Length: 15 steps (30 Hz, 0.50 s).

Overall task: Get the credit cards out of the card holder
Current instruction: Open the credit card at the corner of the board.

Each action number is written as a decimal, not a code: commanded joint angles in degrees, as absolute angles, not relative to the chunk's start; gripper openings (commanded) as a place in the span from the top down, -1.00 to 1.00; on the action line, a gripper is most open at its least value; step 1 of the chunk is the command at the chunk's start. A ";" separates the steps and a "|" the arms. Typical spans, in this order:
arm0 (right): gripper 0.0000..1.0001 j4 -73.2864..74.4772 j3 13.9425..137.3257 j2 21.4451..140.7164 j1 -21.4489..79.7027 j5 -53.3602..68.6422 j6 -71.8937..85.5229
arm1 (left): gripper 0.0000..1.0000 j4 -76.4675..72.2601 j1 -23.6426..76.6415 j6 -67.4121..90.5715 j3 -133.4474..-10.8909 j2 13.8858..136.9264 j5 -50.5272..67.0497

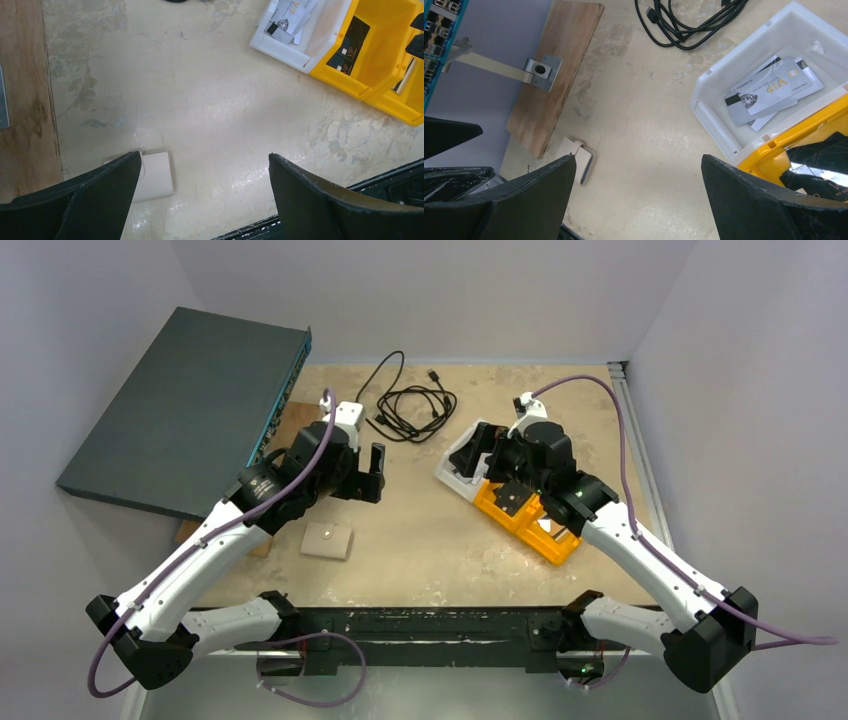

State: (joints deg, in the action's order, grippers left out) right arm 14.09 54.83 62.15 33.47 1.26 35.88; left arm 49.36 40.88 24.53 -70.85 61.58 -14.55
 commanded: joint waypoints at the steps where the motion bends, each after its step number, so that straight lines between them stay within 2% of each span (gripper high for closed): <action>1: -0.98 12.51 55.66 61.64 33.82 1.76 35.01 | -1.00 49.18 40.54 24.26 -73.67 61.38 -14.86; 9: -0.98 12.73 55.75 63.64 36.58 -0.37 34.35 | -1.00 51.49 40.41 24.10 -75.96 61.01 -15.57; 15: -0.98 13.06 58.23 68.09 45.81 -7.30 33.51 | -1.00 52.58 39.67 24.41 -79.65 58.86 -14.19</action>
State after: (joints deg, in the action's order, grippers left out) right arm 14.22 55.18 65.71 40.75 -2.63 34.92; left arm 52.21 40.45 24.49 -74.96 61.43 -14.57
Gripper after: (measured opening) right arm 0.987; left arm 0.998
